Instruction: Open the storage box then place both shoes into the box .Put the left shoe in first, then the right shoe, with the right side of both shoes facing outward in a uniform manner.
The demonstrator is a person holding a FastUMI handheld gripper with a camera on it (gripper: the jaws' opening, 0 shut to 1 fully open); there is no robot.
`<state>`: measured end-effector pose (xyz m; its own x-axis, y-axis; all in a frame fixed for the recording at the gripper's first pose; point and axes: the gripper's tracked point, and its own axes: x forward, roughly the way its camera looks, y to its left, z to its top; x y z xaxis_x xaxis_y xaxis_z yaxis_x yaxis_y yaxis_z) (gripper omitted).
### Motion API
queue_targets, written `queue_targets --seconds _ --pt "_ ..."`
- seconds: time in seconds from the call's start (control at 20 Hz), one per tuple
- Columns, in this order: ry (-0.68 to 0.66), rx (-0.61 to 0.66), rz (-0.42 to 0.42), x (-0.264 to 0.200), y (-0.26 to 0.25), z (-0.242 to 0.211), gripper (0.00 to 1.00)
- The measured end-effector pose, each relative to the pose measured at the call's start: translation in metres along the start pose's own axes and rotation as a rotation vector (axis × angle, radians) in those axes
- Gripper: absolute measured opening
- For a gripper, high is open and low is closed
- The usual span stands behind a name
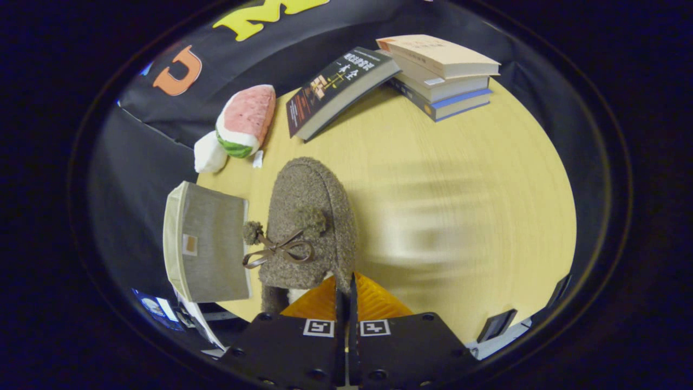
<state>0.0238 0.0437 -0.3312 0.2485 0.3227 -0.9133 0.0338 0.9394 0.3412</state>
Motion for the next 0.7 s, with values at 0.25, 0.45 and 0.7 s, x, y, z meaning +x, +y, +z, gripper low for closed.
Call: queue_targets --seconds 0.25,0.45,0.7 --pt "-0.074 -0.011 -0.015 -0.030 0.066 0.007 0.03" --pt "-0.073 -0.027 0.023 -0.043 0.137 0.004 0.03" --pt "-0.112 -0.100 0.043 -0.040 0.219 0.010 0.03"
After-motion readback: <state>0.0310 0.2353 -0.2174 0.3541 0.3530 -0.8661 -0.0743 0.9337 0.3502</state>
